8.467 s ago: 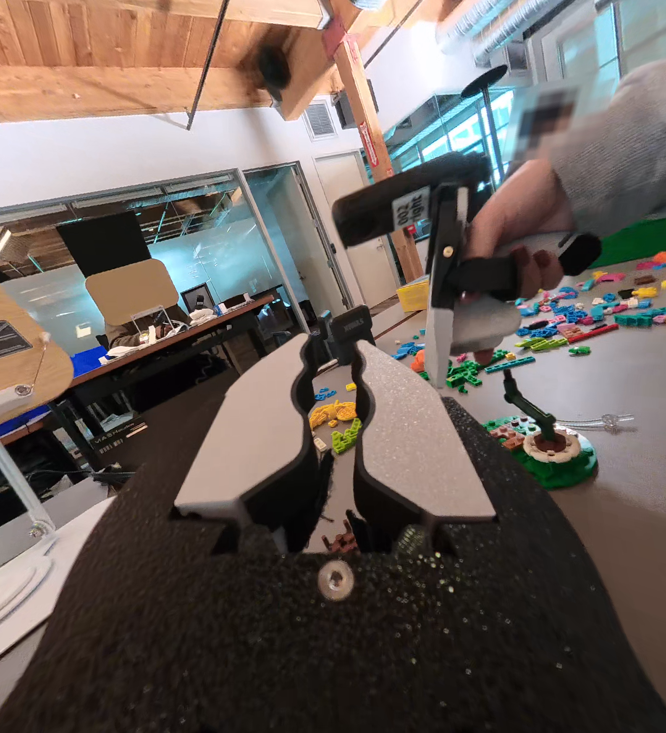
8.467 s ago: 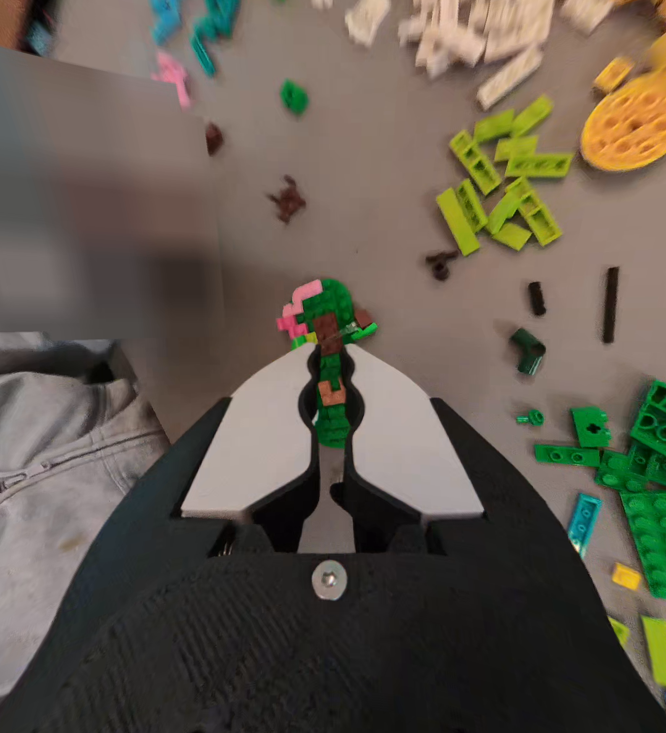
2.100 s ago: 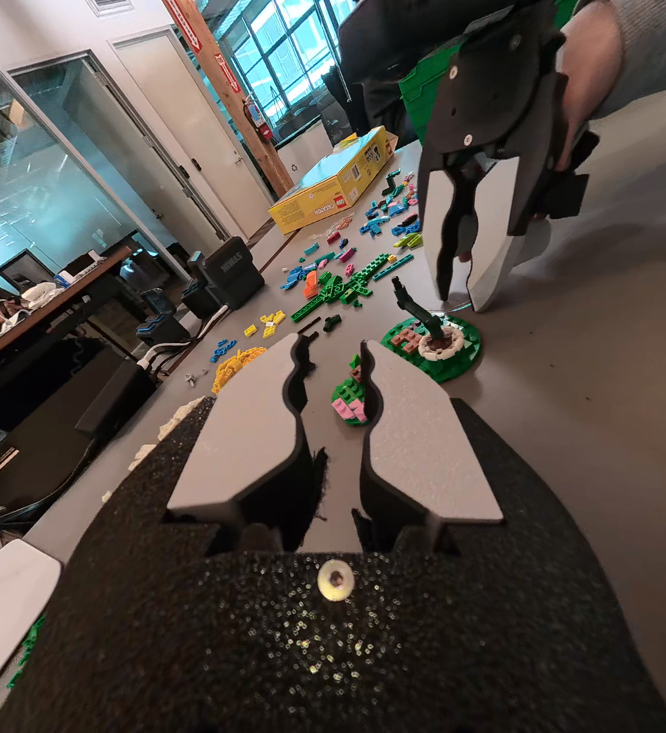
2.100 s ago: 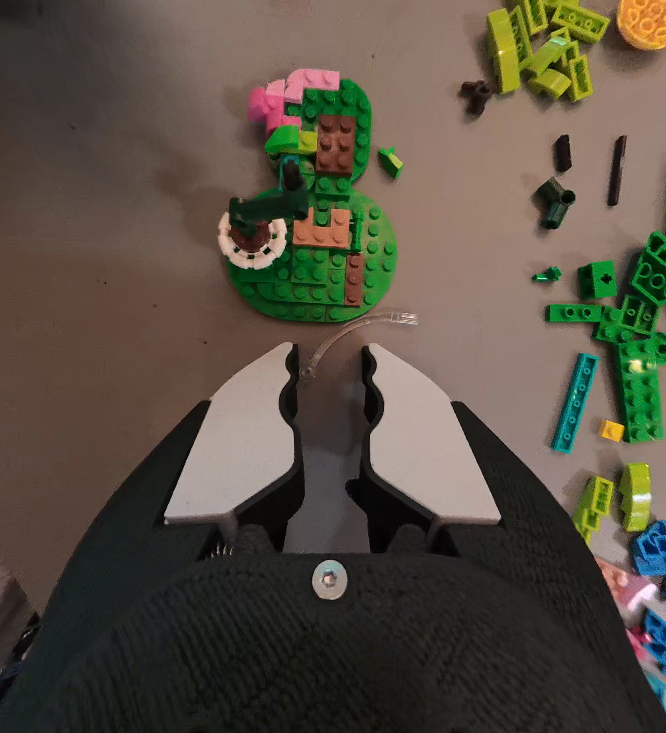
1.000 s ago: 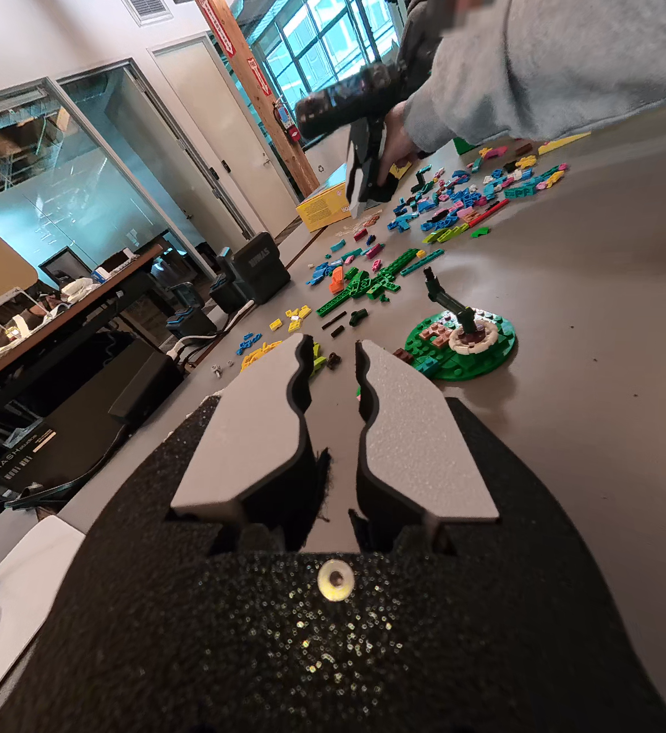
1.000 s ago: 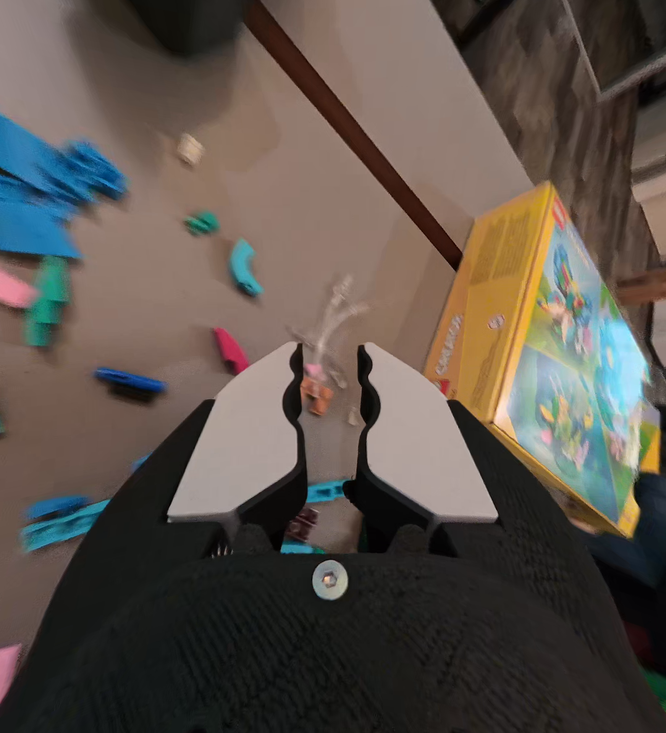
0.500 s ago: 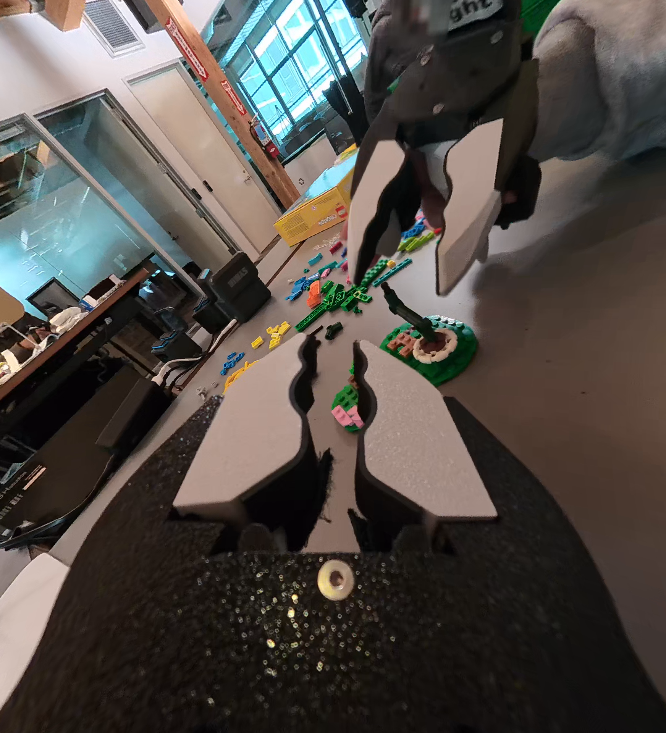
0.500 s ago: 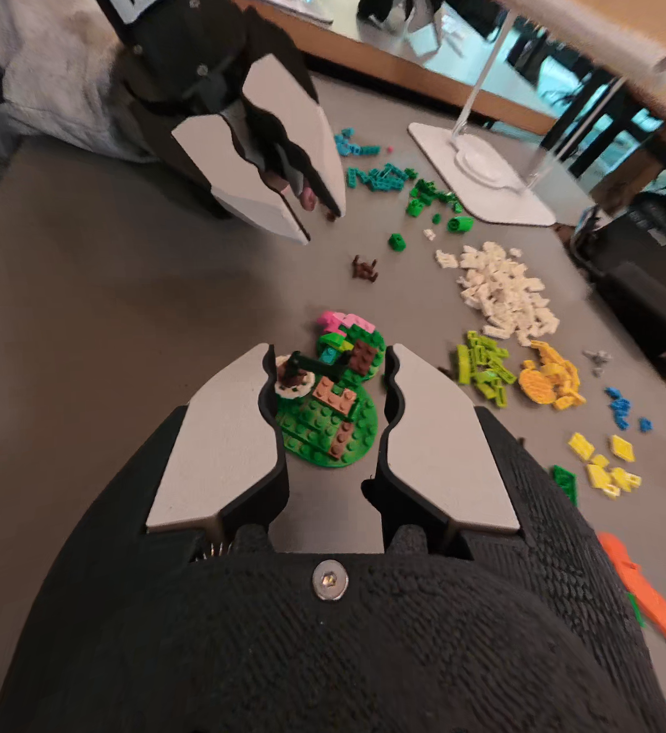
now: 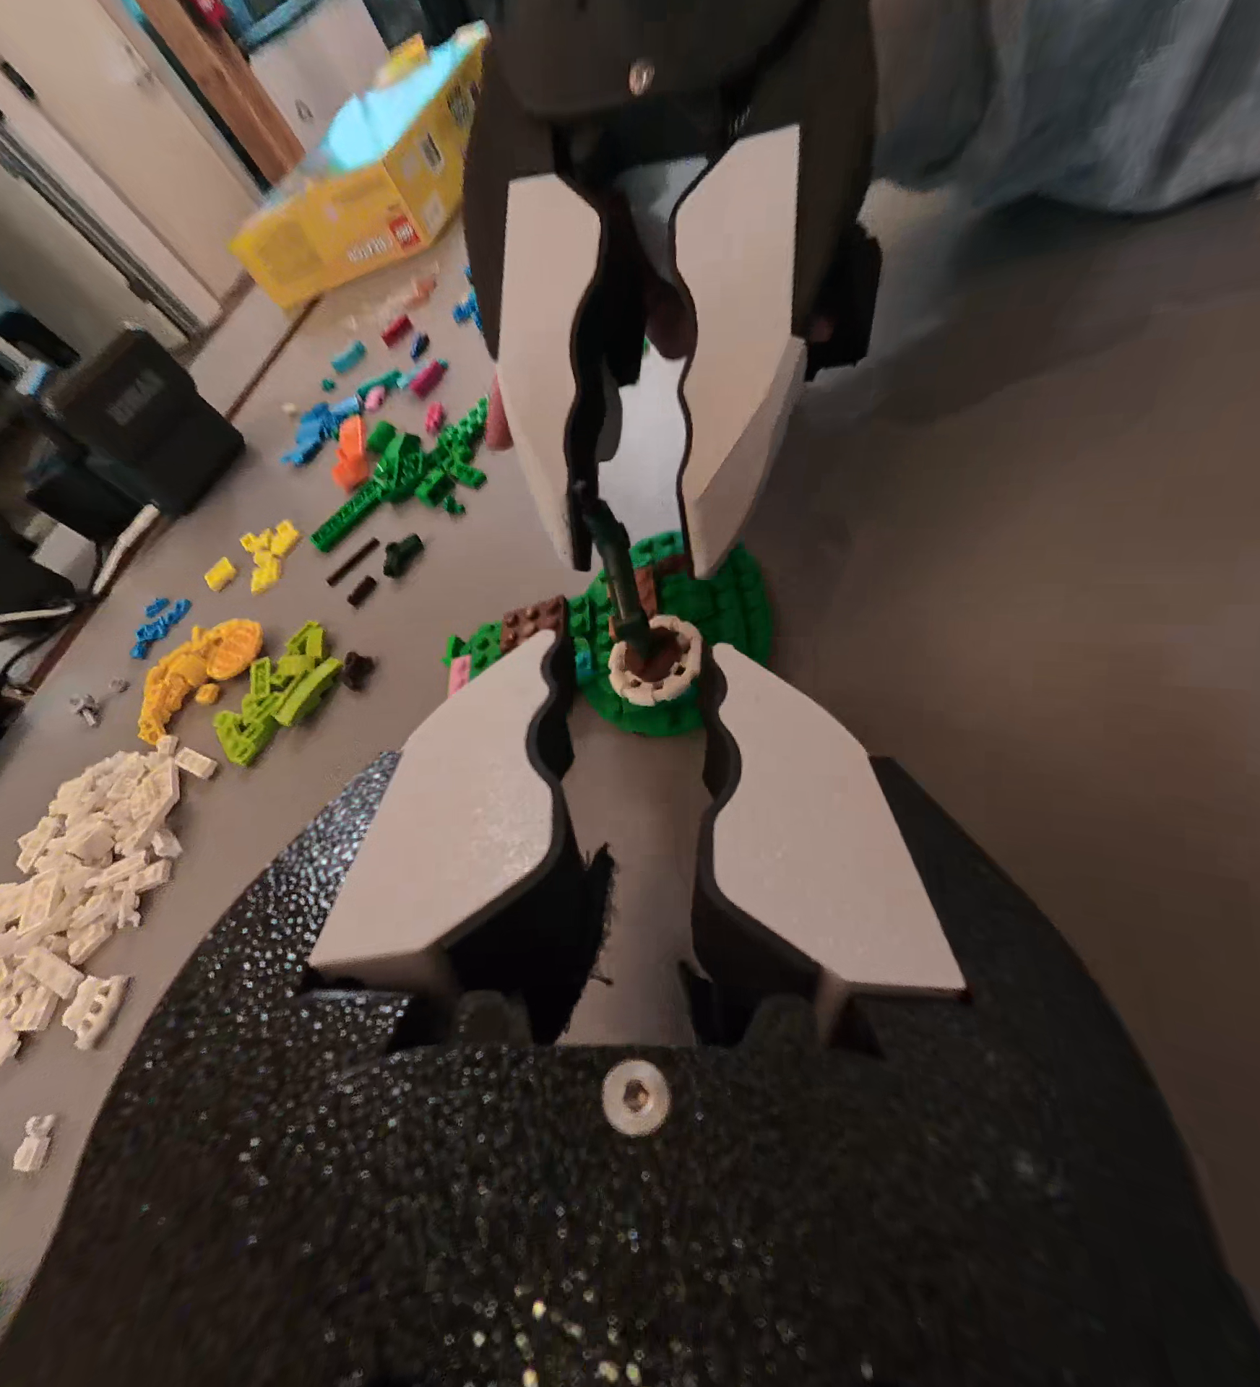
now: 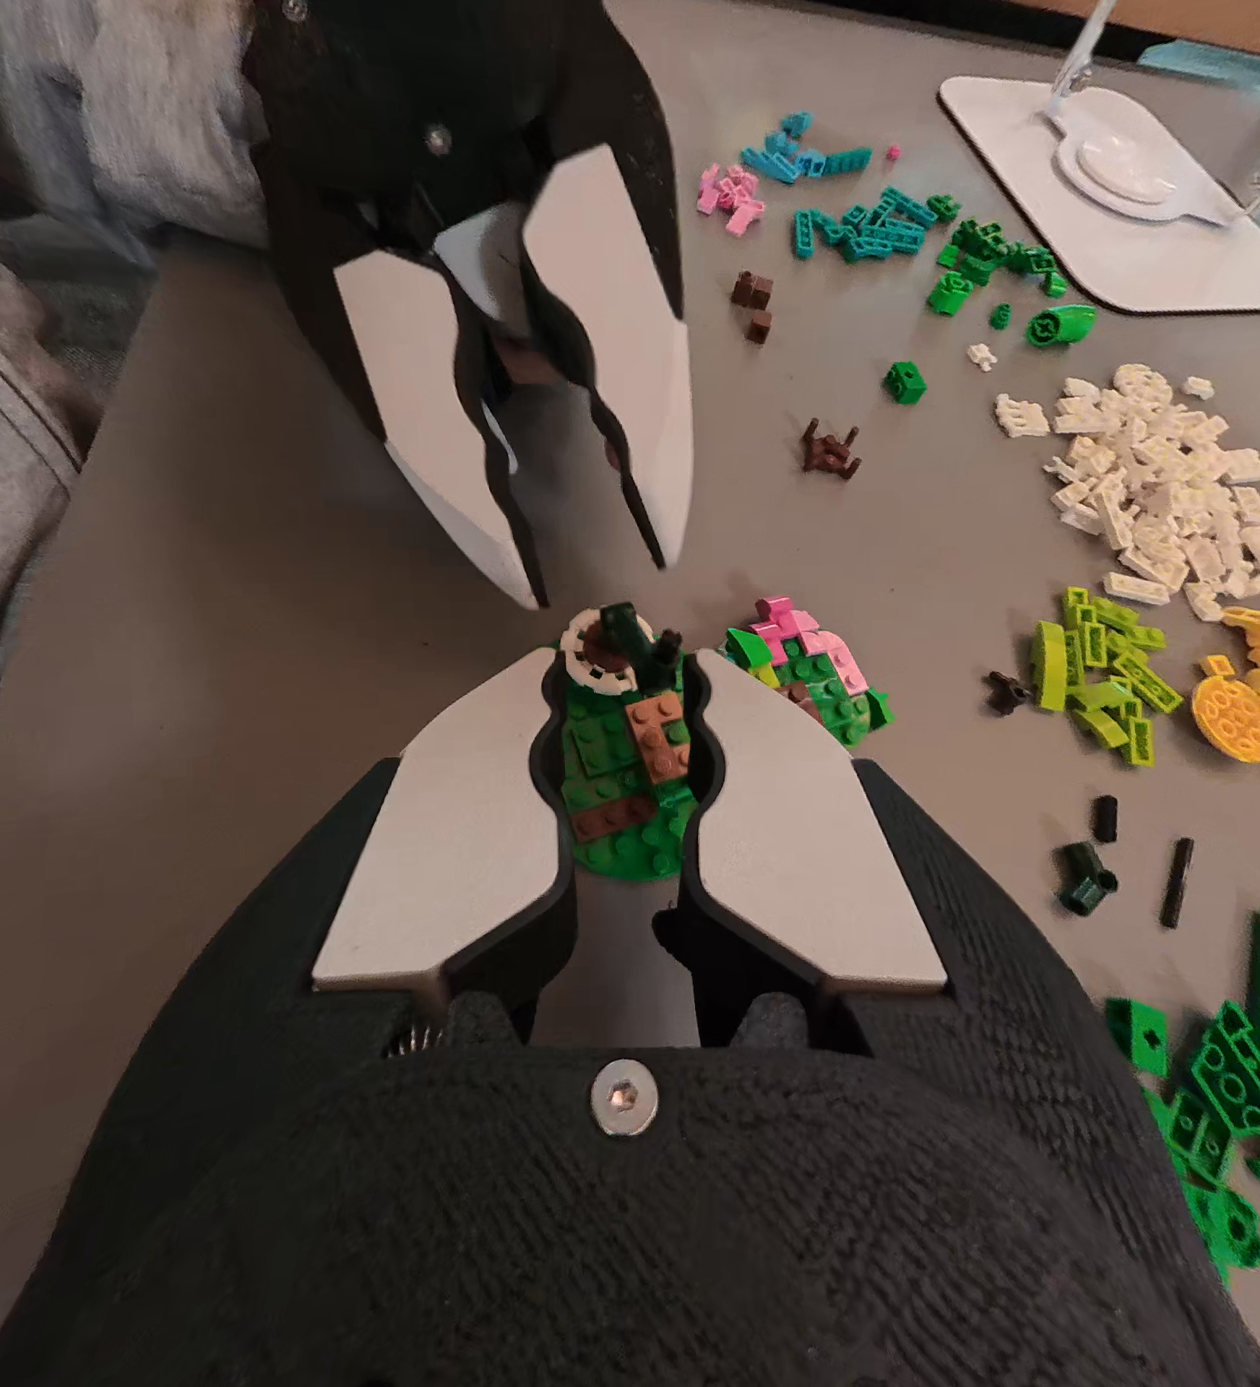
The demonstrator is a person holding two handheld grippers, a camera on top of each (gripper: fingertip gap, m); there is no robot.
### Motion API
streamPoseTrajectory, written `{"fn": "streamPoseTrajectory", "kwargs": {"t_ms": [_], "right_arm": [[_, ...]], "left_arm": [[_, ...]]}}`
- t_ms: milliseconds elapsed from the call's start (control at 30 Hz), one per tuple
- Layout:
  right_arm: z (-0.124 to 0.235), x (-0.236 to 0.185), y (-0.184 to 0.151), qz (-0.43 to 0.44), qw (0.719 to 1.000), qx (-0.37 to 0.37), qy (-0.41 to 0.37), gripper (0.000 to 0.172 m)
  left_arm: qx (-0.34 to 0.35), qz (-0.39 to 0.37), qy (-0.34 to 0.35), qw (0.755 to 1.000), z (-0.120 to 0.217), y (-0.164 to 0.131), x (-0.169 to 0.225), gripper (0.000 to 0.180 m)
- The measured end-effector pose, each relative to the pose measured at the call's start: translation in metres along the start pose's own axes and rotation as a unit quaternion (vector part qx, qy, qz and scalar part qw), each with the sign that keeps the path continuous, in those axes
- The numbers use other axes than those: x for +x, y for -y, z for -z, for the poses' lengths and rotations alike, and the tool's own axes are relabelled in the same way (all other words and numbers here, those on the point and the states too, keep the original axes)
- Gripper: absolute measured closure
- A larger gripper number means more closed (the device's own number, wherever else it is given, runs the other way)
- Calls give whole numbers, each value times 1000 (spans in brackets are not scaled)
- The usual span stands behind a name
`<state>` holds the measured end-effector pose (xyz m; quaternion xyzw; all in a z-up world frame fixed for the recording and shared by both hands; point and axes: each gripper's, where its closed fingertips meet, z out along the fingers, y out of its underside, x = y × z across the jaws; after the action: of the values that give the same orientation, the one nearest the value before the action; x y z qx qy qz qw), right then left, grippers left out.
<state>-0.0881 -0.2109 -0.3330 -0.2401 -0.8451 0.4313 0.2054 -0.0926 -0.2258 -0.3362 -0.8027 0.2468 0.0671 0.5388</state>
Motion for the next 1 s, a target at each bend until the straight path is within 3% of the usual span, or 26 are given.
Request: {"fn": "streamPoseTrajectory", "kwargs": {"t_ms": [167,267,400,500,733,1000], "right_arm": [[-10,1,5,-2,1000,9,0,158],[-11,3,5,-10,1000,20,-4,157],[-14,-1,7,-6,1000,23,-6,150],[-14,1,7,3,1000,25,-12,161],[-15,6,10,-44,997,52,-19,165],[-13,3,13,3,997,61,-47,165]], "left_arm": [[-39,52,-27,998,-13,-6,-3,145],[-45,81,-51,994,-14,-8,-2,147],[-46,86,-70,993,-14,-8,1,153],[-66,75,-82,992,-17,-12,7,151],[-86,63,-45,993,-21,-17,1,151],[-90,108,-58,988,-22,-17,1,150]]}}
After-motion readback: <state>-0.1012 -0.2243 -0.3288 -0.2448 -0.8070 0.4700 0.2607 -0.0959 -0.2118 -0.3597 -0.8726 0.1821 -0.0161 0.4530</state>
